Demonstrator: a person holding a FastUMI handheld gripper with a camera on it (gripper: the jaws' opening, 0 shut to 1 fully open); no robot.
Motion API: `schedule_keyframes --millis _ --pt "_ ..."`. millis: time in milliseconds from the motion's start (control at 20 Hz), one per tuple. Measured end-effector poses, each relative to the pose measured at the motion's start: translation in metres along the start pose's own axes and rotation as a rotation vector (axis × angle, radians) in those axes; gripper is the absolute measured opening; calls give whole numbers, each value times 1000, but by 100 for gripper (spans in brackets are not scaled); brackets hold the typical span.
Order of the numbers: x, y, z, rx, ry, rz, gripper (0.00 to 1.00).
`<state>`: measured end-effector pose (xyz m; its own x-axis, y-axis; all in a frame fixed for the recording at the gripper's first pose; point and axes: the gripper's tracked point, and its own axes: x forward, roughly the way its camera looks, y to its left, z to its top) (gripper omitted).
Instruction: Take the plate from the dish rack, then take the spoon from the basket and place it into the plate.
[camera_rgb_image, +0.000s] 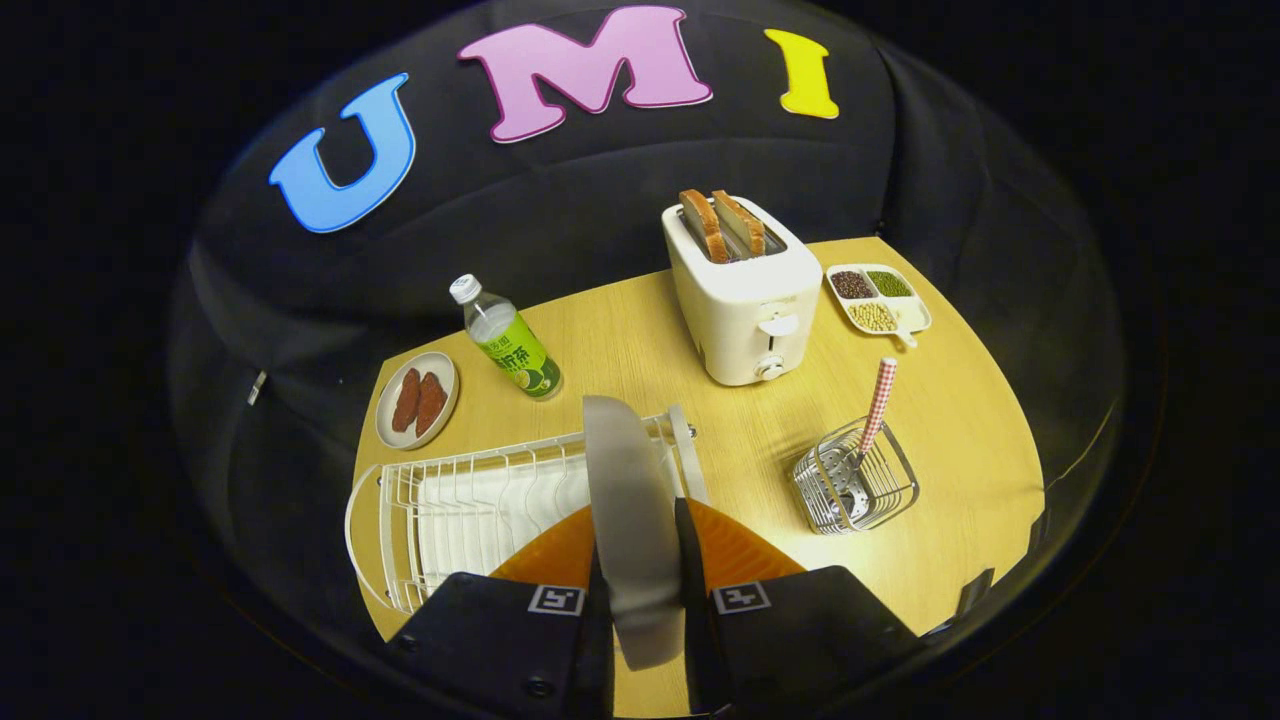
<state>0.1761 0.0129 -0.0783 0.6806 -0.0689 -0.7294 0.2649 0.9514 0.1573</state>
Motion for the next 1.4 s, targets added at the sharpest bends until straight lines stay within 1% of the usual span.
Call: schedule_keyframes --millis 100,200,250,300,350,450,550,750,950,1150,1300,1400 --pt "-4 -1 11 -16 -23 -22 32" --pt "-11 3 26 -5 -38 6 32" --pt "-15 1 33 9 -39 11 28" --pt "-18 2 39 22 -38 34 26" --pt "-21 -2 45 17 -47 28 23" --pt "-32 -17 52 -6 -71 29 23" --pt "-49 -27 51 -19 -82 64 23" --pt "-85 -56 36 -2 -84 149 23" --pt "-112 -101 6 5 -67 192 23" --pt "-118 -149 -29 52 -20 223 23" --pt "-115 -180 -58 30 29 266 23" --pt "-108 -195 -76 5 67 310 23"
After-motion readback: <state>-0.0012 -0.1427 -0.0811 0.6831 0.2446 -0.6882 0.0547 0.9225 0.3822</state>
